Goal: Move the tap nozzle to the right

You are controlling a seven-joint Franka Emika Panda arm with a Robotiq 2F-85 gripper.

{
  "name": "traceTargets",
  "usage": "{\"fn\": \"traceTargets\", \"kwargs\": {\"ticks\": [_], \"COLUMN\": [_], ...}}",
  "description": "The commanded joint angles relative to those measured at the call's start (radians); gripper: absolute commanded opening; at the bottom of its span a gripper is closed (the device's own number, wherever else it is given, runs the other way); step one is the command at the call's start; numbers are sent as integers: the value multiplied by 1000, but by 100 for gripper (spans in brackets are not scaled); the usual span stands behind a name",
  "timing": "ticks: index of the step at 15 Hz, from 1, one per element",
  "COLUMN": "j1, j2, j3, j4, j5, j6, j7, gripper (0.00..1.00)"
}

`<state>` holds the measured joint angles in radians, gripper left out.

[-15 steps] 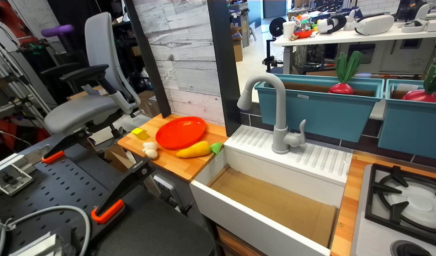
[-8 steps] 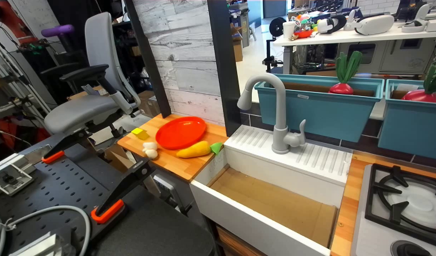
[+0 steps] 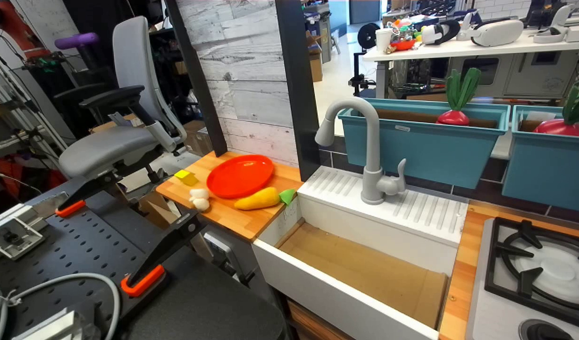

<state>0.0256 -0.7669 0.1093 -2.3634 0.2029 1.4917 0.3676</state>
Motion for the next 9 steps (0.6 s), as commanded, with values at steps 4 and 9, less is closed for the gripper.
{"fn": "traceTargets", "kwargs": {"ticks": [4,9], "j1": [-44,-90], "j2": [18,166], "j3": [-12,-24], "j4": [-10,-5], "j5": [86,151], "j6": [113,421], "j7": [15,35], "gripper": [100,100]}}
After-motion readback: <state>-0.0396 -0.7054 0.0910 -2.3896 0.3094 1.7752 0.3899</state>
